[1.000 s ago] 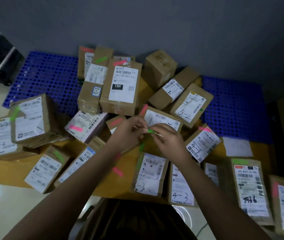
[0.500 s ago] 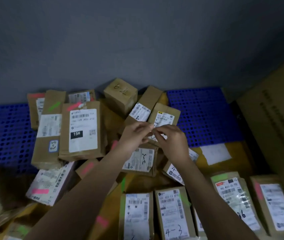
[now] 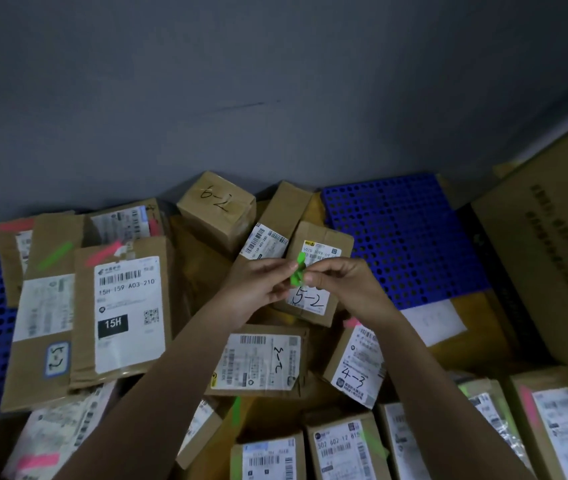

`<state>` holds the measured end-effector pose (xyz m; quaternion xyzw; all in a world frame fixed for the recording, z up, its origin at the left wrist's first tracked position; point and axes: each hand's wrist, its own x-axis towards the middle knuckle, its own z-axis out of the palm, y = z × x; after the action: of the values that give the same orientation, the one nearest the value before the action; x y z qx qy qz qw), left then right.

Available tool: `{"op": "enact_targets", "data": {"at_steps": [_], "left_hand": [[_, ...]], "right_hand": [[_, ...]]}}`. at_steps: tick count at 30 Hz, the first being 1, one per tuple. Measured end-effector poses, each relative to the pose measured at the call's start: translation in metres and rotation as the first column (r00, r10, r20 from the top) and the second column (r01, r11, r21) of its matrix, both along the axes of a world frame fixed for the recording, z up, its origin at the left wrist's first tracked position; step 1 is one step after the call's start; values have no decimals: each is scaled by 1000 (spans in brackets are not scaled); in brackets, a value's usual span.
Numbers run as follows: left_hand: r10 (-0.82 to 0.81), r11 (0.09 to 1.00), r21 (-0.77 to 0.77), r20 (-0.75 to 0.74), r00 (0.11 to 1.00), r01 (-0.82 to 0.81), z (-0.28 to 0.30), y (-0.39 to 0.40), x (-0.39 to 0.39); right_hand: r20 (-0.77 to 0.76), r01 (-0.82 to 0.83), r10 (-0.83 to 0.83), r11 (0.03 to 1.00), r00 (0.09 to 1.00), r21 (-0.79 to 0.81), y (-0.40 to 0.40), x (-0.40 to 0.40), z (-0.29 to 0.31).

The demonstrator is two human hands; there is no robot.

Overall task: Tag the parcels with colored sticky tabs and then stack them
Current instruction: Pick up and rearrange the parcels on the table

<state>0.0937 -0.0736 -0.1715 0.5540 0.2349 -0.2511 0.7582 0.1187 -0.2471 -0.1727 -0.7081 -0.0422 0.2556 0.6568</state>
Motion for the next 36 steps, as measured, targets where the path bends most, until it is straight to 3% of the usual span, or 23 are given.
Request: {"op": "enact_targets", "data": {"at_steps": [6,10,16,23,31,36], "left_hand": [[-29,999,17,18,999,29,-10,-2,12],[-43,999,23,16,999,43,-14,-5,17],[-37,998,53,29,999,35,-15,-14,23],[-46,998,39,31,998,45,-15,-16,28],[-133,990,69,93,987,127,-18,-19,32],[-133,983,142,90,987,119,-27,-22,37]], "right_hand": [[-58,-68,63,995,996,-74,-8,14,-2],[15,-78,80,991,997,-112,-10,16,-6],[114,-1,17,990,993,-143,-8,18,-11],[-11,39,-40,999,999,-26,-12,24,-14],[51,131,-127,988,991,-84,-7,27,-17],[-2,259,-260,964,966,-60,-7,28,-23]]}}
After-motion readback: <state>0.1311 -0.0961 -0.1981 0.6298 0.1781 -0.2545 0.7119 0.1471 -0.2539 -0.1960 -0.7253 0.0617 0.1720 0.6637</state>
